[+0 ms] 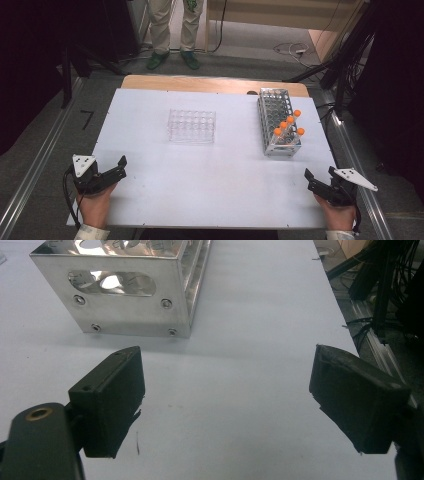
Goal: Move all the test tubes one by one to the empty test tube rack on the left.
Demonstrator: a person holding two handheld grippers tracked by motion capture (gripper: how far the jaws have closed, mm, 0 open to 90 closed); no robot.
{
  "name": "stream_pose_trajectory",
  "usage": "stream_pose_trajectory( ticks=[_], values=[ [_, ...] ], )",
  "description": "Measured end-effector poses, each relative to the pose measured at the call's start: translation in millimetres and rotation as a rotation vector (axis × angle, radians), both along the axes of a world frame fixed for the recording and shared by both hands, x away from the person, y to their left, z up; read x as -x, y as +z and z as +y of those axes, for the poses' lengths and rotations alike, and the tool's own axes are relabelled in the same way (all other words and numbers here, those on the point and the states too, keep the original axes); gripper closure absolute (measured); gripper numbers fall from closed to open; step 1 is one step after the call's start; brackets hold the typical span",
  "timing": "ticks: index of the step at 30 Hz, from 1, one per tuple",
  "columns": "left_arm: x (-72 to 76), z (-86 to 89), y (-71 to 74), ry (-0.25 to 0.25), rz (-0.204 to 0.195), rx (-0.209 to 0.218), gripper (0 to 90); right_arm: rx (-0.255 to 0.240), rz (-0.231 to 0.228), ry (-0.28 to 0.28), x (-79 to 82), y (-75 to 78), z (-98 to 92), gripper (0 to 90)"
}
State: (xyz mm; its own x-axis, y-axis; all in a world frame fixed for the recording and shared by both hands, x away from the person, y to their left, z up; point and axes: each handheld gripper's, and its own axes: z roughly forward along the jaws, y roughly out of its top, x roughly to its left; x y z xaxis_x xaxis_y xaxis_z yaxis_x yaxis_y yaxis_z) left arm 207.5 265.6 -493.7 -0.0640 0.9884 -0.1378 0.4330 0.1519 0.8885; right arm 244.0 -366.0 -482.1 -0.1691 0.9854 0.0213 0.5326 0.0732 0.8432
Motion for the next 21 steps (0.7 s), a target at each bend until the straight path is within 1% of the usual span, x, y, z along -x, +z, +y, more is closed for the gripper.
stream_pose_trajectory(
  ticks=[12, 21],
  values=[
    [-0.3, -0.5, -0.2, -0.002, 0.004, -0.003, 2.2, -0.005, -0.003, 0.003, -0.3, 1.2, 1.0, 13.1],
    [-2.0, 0.7, -0.8, 0.003, 0.007, 0.005, 2.2, -0.014, -0.013, 0.012, -5.6, 4.8, 2.5, 13.1]
  ],
)
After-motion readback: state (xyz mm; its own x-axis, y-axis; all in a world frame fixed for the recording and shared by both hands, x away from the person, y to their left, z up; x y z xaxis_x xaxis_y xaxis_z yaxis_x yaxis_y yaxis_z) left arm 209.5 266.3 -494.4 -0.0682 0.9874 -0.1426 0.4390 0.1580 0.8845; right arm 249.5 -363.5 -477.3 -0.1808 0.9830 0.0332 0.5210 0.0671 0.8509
